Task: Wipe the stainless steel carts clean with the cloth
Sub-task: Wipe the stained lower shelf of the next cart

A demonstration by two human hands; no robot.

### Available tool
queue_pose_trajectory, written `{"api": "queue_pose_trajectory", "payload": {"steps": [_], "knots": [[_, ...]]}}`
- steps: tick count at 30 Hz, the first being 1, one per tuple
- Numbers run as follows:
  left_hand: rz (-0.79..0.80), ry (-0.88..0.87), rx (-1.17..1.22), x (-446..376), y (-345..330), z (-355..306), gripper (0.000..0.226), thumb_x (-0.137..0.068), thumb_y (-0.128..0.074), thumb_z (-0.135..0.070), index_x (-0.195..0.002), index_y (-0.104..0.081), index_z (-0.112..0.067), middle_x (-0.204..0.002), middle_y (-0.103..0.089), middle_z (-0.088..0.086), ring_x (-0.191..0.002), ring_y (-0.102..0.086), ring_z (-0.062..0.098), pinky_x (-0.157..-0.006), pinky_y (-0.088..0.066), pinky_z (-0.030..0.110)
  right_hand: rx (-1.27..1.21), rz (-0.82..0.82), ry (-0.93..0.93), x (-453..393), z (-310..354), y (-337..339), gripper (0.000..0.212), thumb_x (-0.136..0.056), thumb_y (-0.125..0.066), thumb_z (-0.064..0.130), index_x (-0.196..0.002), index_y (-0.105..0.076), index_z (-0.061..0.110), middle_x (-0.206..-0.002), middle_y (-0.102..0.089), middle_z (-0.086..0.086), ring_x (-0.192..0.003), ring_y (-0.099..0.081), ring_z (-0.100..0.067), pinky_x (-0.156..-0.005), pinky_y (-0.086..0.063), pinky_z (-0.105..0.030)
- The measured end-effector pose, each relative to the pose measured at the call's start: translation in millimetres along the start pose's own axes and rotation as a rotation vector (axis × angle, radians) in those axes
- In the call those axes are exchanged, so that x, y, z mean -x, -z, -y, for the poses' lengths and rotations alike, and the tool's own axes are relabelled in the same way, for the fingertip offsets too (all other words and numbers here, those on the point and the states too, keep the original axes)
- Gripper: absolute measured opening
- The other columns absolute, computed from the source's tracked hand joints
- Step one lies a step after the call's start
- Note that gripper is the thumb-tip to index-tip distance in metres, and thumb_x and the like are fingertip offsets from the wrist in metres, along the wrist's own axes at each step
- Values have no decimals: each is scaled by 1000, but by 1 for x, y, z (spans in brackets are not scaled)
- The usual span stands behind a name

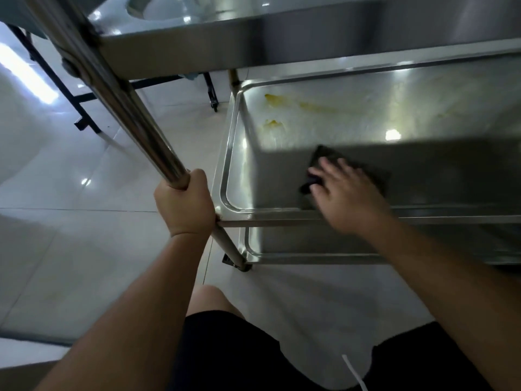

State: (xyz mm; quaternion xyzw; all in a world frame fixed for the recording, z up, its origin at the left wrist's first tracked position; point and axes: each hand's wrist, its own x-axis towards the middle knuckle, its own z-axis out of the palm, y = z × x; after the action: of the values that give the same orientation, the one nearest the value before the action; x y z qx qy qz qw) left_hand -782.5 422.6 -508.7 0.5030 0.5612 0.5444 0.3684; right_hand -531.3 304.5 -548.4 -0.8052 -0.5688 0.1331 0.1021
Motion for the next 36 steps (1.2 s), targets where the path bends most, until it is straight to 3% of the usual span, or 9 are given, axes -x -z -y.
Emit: {"api": "queue_pose_trajectory", "payload": {"steps": [4,6,9,14,18,22,25,30,36], "knots": [[4,-2,16,0,0,1,17,-70,-59,-29,-58,-48,-24,-60,-43,11,-57,-45,26,-53,-41,44,29,-21,-255,12,-58,13,75,-97,-6,65,-165,-24,37,-174,-4,16,-162,-3,-21,-129,-2,-49],[-8,0,8,2,-1,0,26,-69,-58,-33,-69,-52,-7,-59,-50,11,-54,-51,24,-50,-44,41,34,-41,-278,6,-38,8,72,-100,-8,61,-165,-22,34,-175,-3,13,-162,-3,-26,-128,-2,-53],[-19,19,3,7,0,-5,48,-66,-55,-37,-81,-56,8,-55,-57,5,-49,-56,19,-48,-47,35,0,-30,-77,-7,28,-8,63,-105,-21,54,-164,-29,31,-175,-10,9,-161,-8,-30,-127,-5,-55],[62,34,-106,10,8,-12,19,-74,-56,-32,-67,-59,-14,-57,-66,3,-57,-65,21,-61,-57,42,-54,95,214,-21,99,-25,61,-105,-21,53,-163,-30,37,-174,-10,15,-162,-2,-20,-128,3,-48],[54,28,-157,10,9,-12,21,-75,-56,-36,-77,-61,-15,-66,-71,4,-63,-71,21,-60,-60,43,-47,38,158,-8,52,-15,68,-99,-19,61,-161,-35,38,-173,-14,16,-161,-8,-19,-129,-2,-47],[-145,-31,-343,30,7,-2,38,-84,-64,-47,-110,-52,-23,-105,-58,0,-99,-64,26,-89,-57,48,3,-17,14,10,-25,7,77,-94,-9,68,-162,-33,38,-173,-13,17,-161,-8,-17,-129,-2,-44],[-264,-114,-286,89,0,16,52,-88,-67,-36,-130,-49,-12,-122,-45,6,-115,-52,29,-102,-49,49,27,-38,-69,24,-70,23,84,-90,-3,71,-162,-32,38,-173,-12,17,-161,-8,-17,-129,-2,-43],[314,-468,-417,165,-49,19,41,-95,-60,-29,-134,-50,-20,-118,-53,-1,-107,-56,22,-94,-55,48,36,-46,-161,41,-126,39,79,-92,-7,69,-162,-32,39,-173,-12,17,-161,-10,-18,-129,-6,-44],[719,-544,-735,153,-127,-10,56,-106,-55,-41,-158,-38,-28,-155,-45,-2,-145,-42,21,-119,-34,43,47,-98,-490,63,-227,76,64,-105,-18,57,-164,-28,34,-175,-7,12,-161,-10,-26,-129,-11,-52]]}}
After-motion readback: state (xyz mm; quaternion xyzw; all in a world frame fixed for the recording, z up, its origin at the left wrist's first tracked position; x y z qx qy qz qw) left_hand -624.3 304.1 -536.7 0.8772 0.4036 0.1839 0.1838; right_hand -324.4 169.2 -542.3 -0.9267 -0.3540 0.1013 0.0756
